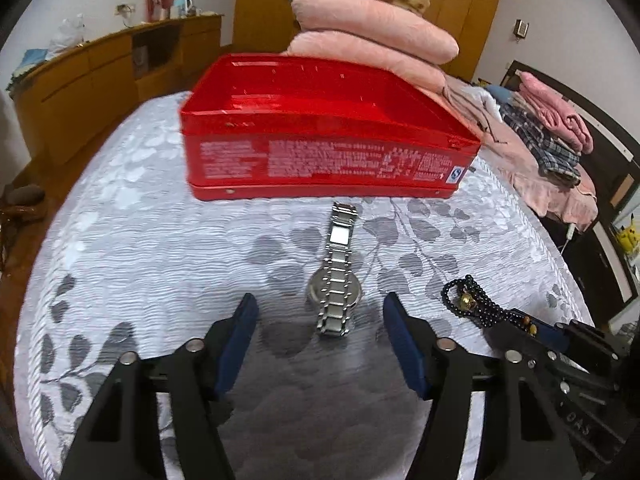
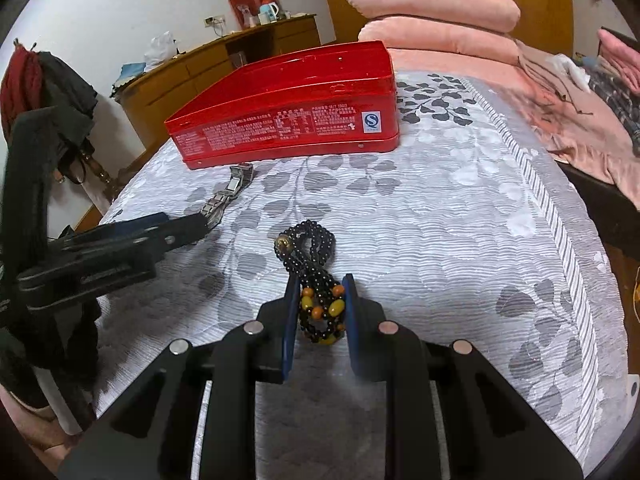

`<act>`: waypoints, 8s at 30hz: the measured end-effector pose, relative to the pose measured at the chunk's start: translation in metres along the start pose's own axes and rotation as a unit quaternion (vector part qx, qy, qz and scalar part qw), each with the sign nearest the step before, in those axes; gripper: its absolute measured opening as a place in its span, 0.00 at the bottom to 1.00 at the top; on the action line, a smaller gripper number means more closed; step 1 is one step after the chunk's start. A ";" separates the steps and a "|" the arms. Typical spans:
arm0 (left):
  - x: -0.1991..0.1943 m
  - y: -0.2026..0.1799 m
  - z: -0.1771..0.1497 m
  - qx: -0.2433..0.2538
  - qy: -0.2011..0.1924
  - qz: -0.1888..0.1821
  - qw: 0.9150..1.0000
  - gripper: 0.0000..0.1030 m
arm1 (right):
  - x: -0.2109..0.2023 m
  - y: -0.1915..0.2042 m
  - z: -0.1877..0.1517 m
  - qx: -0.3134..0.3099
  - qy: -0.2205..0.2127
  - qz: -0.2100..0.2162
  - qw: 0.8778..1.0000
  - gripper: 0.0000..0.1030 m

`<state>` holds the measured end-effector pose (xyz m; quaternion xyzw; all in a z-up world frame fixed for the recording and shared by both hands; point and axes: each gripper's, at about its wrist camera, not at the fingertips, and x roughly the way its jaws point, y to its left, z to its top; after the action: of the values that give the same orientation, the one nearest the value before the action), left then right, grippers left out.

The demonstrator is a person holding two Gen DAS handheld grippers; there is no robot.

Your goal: Organize jewelry

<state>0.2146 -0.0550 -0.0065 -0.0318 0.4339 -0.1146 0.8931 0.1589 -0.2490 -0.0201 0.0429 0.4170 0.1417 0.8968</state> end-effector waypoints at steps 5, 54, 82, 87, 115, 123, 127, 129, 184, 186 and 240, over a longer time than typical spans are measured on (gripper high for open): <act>0.006 -0.003 0.005 0.006 0.003 0.008 1.000 0.60 | 0.003 0.000 0.002 0.000 0.001 0.003 1.000 0.20; -0.052 0.006 0.012 -0.004 -0.079 0.001 0.997 0.31 | -0.018 0.027 0.033 -0.032 -0.028 -0.002 0.999 0.15; -0.094 0.011 0.071 -0.019 -0.178 0.000 0.984 0.30 | -0.038 0.038 0.110 -0.037 -0.097 0.009 0.995 0.15; -0.084 0.013 0.086 -0.023 -0.177 0.002 0.984 0.30 | -0.026 0.036 0.124 -0.028 -0.092 0.011 0.995 0.15; 0.015 0.035 0.150 -0.038 -0.133 0.018 0.990 0.30 | 0.067 0.014 0.186 0.003 -0.036 0.003 0.999 0.16; 0.039 0.041 0.151 -0.045 -0.098 0.018 0.994 0.32 | 0.076 0.011 0.188 0.005 -0.045 -0.024 0.999 0.45; 0.027 0.040 0.150 -0.044 -0.115 0.019 0.992 0.43 | 0.068 0.007 0.187 0.004 -0.059 -0.037 0.998 0.45; 0.019 0.040 0.150 -0.041 -0.126 0.023 0.991 0.46 | 0.061 0.004 0.186 0.005 -0.070 -0.040 0.997 0.45; -0.195 0.007 0.020 0.044 -0.331 0.072 0.940 0.94 | -0.125 0.064 0.081 -0.070 -0.241 -0.027 0.968 0.94; -0.197 0.004 0.018 0.048 -0.333 0.073 0.939 0.94 | -0.128 0.064 0.079 -0.070 -0.244 -0.025 0.967 0.94; -0.205 0.000 0.009 0.050 -0.337 0.072 0.938 0.94 | -0.141 0.069 0.075 -0.076 -0.254 -0.024 0.964 0.94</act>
<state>0.0993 -0.0079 0.1568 0.0072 0.1028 -0.0540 0.9932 0.1144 -0.2209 0.1458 -0.0009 0.1645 0.1357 0.9770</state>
